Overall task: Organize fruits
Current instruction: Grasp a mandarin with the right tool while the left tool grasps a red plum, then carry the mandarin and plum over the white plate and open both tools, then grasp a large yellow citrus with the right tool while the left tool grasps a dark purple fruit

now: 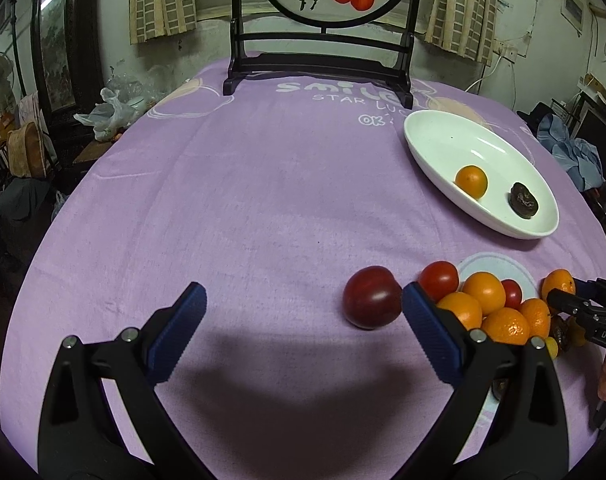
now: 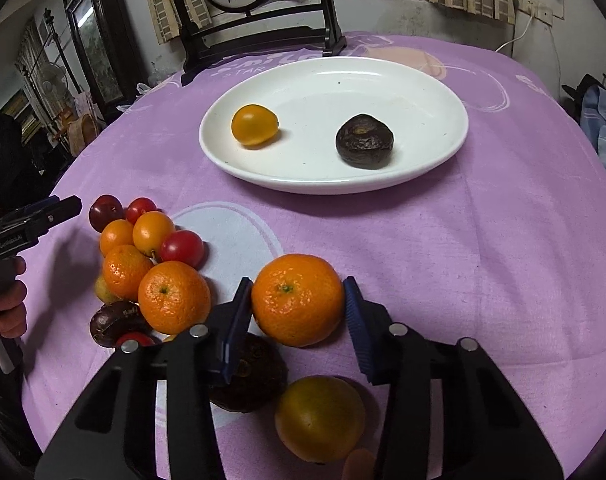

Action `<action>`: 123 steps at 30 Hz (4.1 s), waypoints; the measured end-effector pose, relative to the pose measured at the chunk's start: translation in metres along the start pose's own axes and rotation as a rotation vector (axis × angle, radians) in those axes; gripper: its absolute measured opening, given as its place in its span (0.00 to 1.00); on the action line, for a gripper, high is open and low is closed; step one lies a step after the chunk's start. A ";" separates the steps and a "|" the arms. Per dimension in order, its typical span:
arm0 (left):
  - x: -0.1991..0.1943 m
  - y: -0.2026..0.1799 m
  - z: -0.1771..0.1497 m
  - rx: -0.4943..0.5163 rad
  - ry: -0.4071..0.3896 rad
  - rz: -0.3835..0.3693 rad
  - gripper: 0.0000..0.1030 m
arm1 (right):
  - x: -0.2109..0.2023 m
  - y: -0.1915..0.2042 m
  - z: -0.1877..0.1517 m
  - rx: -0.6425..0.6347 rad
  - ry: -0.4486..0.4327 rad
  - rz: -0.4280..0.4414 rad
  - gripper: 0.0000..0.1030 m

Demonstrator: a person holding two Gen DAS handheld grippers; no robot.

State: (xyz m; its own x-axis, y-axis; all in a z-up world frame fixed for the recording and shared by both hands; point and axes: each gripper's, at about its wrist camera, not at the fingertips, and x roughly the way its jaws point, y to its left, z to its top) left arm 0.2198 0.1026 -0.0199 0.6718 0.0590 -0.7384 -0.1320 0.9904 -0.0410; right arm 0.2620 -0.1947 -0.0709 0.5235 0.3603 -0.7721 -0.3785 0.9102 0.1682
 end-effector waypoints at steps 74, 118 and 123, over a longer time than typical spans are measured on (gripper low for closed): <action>0.076 -0.131 0.096 0.194 -0.050 -0.175 0.39 | 0.023 -0.037 0.086 0.125 -0.186 -0.011 0.45; -0.032 -0.031 -0.018 0.132 -0.126 -0.176 0.97 | -0.038 -0.004 -0.036 -0.061 0.047 0.051 0.75; -0.031 -0.032 -0.019 0.126 -0.125 -0.186 0.97 | -0.037 -0.008 -0.037 -0.053 0.039 0.037 0.67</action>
State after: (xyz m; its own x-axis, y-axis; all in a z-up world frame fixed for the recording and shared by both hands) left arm 0.1892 0.0663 -0.0080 0.7617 -0.1181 -0.6371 0.0888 0.9930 -0.0779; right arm 0.2172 -0.2227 -0.0659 0.4792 0.3841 -0.7892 -0.4374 0.8841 0.1646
